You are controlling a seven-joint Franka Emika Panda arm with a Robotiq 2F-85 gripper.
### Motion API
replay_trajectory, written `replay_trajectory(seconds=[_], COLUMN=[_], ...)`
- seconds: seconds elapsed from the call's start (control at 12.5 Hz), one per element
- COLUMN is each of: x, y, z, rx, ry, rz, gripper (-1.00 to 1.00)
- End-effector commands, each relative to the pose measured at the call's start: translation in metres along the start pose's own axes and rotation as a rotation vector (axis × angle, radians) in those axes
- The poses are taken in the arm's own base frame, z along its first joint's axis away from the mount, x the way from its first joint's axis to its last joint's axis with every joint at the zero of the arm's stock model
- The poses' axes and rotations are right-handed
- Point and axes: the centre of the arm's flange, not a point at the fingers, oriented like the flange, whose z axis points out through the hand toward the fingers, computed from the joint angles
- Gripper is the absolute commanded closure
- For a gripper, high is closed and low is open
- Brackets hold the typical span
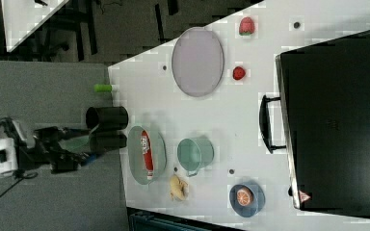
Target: Pick ketchup from strainer and place it on the table
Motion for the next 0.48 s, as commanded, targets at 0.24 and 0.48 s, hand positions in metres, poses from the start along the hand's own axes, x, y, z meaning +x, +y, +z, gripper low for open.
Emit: replay_trajectory(seconds=[0.24, 0.48], x=[-0.096, -0.157], y=[-0.106, -0.147], z=[0.069, 0.107], rx=[-0.019, -0.024], ry=[-0.065, -0.12], rz=[-0.234, -0.374], gripper=[-1.0, -1.0])
